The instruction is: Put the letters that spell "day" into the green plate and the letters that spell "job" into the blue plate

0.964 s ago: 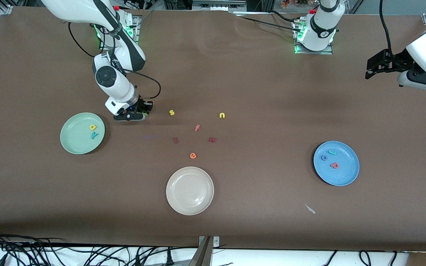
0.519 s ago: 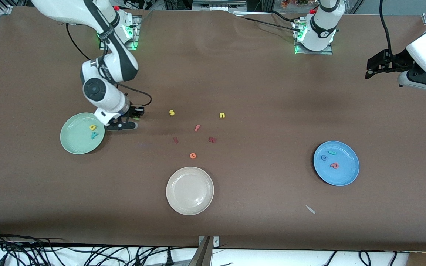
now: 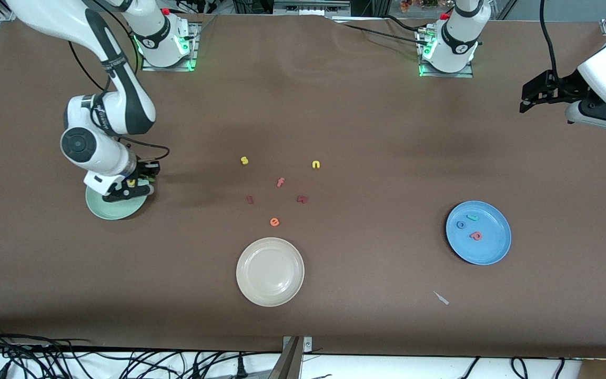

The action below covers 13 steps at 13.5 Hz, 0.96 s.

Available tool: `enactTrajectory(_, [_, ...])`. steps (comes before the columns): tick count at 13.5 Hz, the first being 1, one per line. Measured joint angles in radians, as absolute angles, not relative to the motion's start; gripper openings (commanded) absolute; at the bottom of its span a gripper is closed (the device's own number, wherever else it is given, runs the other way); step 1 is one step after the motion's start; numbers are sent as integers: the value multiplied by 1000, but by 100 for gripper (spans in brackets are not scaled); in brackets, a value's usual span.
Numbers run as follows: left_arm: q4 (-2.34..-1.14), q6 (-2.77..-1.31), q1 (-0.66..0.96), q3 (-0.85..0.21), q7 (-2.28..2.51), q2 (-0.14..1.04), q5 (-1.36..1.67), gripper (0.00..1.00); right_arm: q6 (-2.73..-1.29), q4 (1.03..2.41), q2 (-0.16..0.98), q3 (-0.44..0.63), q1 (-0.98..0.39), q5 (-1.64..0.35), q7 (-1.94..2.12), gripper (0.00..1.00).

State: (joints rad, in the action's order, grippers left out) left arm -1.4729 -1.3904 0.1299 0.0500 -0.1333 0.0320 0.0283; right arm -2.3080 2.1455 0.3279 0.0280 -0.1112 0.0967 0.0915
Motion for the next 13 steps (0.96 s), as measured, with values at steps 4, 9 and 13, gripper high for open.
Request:
enactTrajectory(4, [-1473, -1390, 130, 50, -133, 32, 28, 100, -2308, 2071, 389, 46, -23, 98, 228, 100])
enactTrajectory(9, [-1473, -1390, 130, 49, -133, 32, 28, 100, -2232, 2002, 421, 32, -13, 98, 233, 100])
enactTrajectory(13, [-1473, -1390, 130, 49, -133, 32, 28, 100, -2085, 1914, 420, -16, -30, 97, 140, 100])
